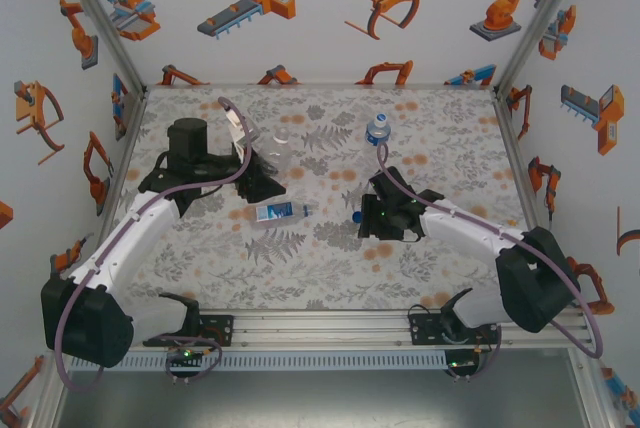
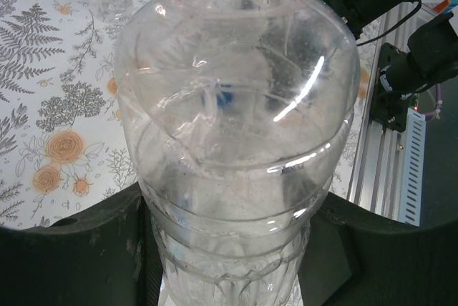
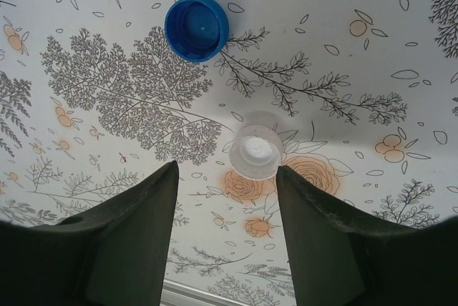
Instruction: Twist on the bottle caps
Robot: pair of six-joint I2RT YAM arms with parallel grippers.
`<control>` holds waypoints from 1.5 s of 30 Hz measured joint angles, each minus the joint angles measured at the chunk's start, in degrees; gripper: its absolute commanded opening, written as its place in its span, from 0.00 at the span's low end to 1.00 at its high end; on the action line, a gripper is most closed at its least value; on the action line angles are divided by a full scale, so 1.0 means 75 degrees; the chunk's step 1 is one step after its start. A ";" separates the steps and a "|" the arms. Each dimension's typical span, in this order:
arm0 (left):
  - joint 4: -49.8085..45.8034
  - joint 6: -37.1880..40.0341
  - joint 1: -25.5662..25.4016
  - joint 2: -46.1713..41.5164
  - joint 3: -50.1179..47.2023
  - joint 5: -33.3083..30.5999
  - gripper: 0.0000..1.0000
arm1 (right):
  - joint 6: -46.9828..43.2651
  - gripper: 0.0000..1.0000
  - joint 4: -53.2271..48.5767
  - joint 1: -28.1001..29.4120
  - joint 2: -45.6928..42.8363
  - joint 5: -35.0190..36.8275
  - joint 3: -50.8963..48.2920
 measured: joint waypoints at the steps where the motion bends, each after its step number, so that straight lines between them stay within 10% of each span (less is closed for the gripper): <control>1: -0.0006 0.0000 0.0000 0.0000 0.0000 -0.0015 0.00 | 0.0000 0.53 0.0003 0.0000 0.0009 0.0000 0.0000; 36: -0.0058 0.0055 0.0000 0.0000 0.0000 -0.0026 0.00 | 0.0000 0.48 0.0093 0.0000 0.0469 0.0000 -0.0087; 45: -0.0085 0.0052 0.0000 0.0000 0.0000 -0.0029 0.00 | 0.0026 0.34 0.0219 0.0000 0.0589 0.0003 -0.0216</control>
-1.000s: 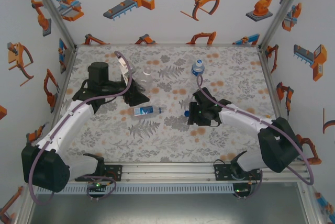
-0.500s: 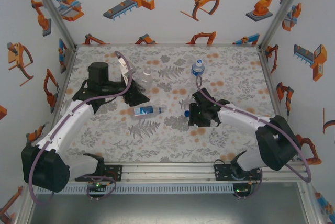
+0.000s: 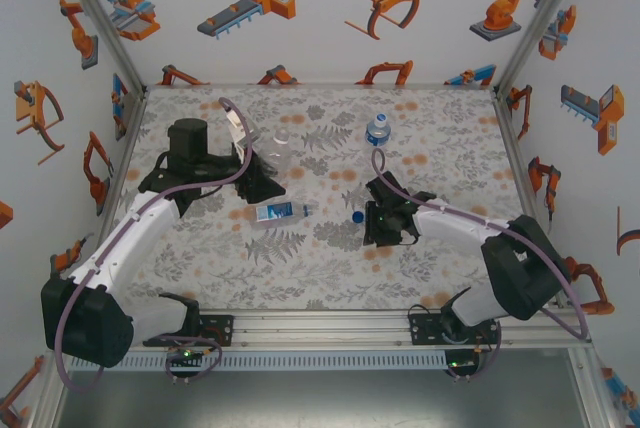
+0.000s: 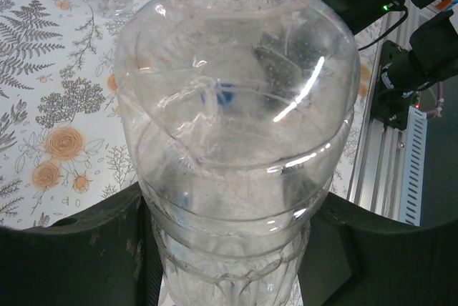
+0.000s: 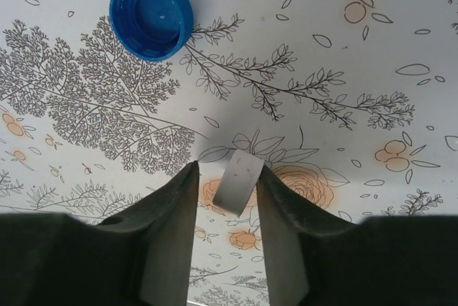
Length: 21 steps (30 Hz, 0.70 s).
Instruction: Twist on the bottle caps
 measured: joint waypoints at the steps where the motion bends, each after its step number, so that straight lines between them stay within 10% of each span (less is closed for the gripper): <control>1: 0.0000 0.0000 0.0000 0.0000 0.0000 0.0003 0.00 | 0.0003 0.33 0.0012 0.0000 0.0006 -0.0003 -0.0006; 21: 0.0000 0.0000 0.0000 0.0143 0.0000 0.0003 0.00 | 0.1329 0.29 0.3037 -0.0804 -0.0670 -0.1649 -0.1801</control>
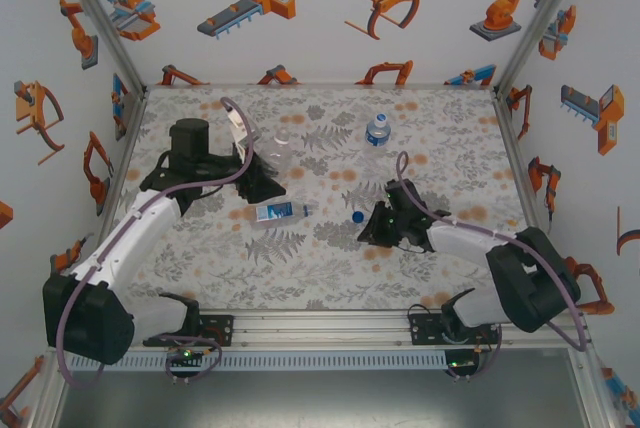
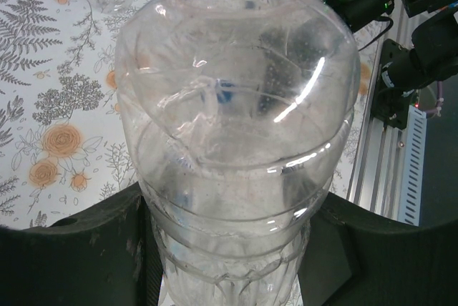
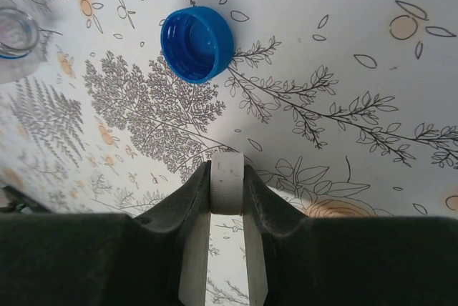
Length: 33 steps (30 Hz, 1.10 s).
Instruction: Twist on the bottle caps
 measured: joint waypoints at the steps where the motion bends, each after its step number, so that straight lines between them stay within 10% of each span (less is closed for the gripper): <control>1: 0.0000 0.0000 0.0000 0.0032 0.0000 0.0000 0.00 | 0.0076 0.30 0.0160 -0.0050 -0.0111 -0.0047 -0.0157; 18: 0.0000 -0.0003 -0.0009 0.0425 0.0006 0.0000 0.00 | 0.0361 0.40 -0.0411 -0.0361 -0.1352 0.0437 -0.0752; 33: -0.0248 0.0090 -0.0009 0.0425 0.0035 -0.0047 0.00 | -0.0953 0.52 -0.2422 -0.0294 0.0402 0.0962 0.1451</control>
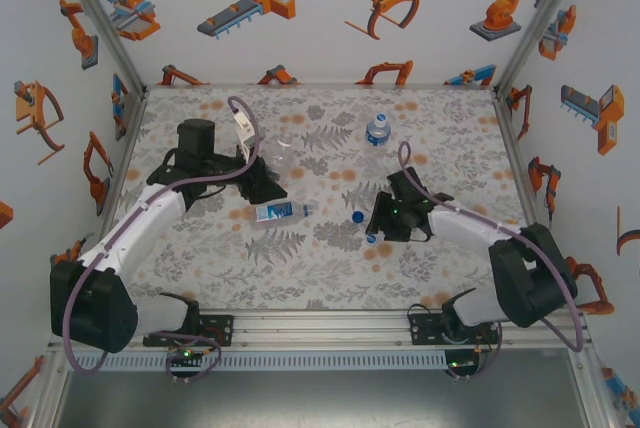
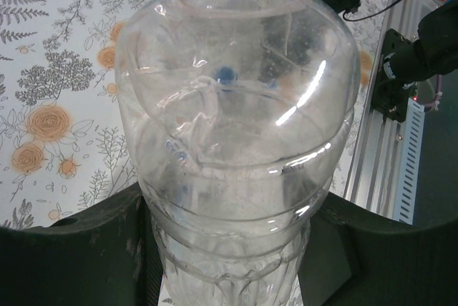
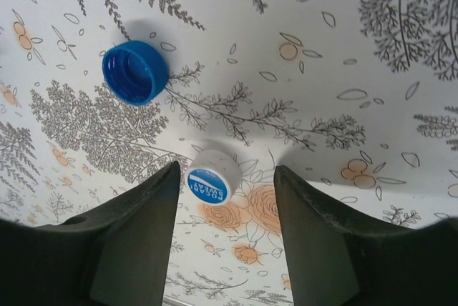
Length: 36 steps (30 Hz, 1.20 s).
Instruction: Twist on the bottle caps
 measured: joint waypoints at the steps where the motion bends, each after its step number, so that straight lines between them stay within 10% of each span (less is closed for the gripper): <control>1: -0.0032 0.0020 0.0000 0.0000 0.0003 -0.0003 0.00 | -0.0076 0.52 -0.0140 0.0061 0.0160 0.0073 0.0184; 16: -0.0216 0.0108 0.0000 0.0003 0.0131 -0.0035 0.00 | -0.0822 0.45 -0.1903 0.1521 0.1207 0.1935 0.1632; 36: -0.0274 0.0117 -0.0015 0.0009 0.0131 -0.0035 0.00 | -0.0842 0.41 -0.1786 0.1574 0.1233 0.1737 0.1719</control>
